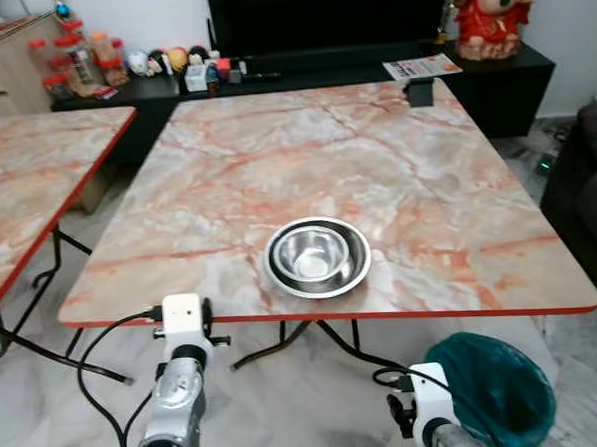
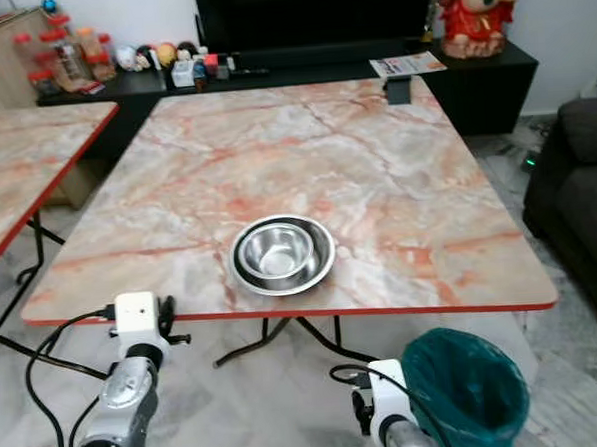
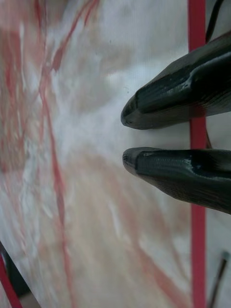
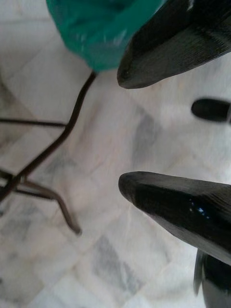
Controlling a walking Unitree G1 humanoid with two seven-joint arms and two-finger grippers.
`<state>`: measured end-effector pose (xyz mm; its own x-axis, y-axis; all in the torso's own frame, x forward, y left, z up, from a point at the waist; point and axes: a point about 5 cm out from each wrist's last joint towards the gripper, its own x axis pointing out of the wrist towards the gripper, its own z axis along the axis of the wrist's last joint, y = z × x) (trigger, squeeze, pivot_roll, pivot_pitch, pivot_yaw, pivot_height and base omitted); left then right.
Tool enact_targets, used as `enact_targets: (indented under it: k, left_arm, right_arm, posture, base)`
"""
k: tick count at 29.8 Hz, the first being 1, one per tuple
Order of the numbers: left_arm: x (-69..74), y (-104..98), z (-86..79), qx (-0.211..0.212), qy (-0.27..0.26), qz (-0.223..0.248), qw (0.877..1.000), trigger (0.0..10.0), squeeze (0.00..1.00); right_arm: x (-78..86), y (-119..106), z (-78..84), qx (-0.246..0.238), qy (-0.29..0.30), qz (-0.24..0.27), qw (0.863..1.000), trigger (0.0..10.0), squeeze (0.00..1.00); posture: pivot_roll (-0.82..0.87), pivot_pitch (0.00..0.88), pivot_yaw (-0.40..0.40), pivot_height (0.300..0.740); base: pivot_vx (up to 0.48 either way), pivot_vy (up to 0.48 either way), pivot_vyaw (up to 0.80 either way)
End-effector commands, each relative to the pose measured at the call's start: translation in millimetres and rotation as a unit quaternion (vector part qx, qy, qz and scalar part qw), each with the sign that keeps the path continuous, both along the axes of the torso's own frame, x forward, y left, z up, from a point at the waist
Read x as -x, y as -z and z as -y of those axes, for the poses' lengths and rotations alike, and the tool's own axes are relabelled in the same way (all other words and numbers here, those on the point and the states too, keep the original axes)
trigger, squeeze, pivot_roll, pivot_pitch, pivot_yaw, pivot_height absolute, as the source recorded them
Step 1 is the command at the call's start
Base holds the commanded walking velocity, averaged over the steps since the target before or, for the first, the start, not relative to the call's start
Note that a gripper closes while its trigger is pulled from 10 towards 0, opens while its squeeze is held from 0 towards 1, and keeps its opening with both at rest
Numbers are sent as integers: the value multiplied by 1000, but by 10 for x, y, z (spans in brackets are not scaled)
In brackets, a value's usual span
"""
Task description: Setting the table
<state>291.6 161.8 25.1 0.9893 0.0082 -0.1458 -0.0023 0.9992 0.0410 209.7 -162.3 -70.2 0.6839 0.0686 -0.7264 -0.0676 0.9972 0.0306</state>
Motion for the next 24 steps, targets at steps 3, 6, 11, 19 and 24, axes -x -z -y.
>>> enact_targets:
  k: [3, 6, 11, 19, 24]
  left_arm:
    - [-45, -90, -125, -5, -22, 19, 1000, 10000, 0]
    - [-166, -330, -85, -3, -15, 77, 997, 10000, 0]
    - [-270, -619, -40, 8, -10, 141, 990, 10000, 0]
    - [-301, -935, 21, 22, 0, 198, 980, 10000, 0]
    - [-231, -782, -46, 15, -9, 168, 986, 10000, 0]
  right_arm:
    - [7, 5, -55, -6, -1, 2, 1000, 10000, 0]
    - [-2, 1, -59, -8, -1, 2, 1000, 10000, 0]
    - [-12, -5, -62, -8, -1, 4, 1000, 10000, 0]
    - [-25, -11, -79, -10, 0, 4, 1000, 10000, 0]
    - [-19, -7, -101, -14, 1, 4, 1000, 10000, 0]
  posture:
    - [-43, 0, 60, 740]
    - [-35, 0, 57, 740]
    - [-28, 0, 56, 740]
    - [-16, 0, 55, 740]
    - [-4, 10, 59, 740]
  base:
    - [0, 480, 0]
    - [0, 480, 0]
    - [0, 480, 0]
    - [0, 480, 0]
    - [0, 480, 0]
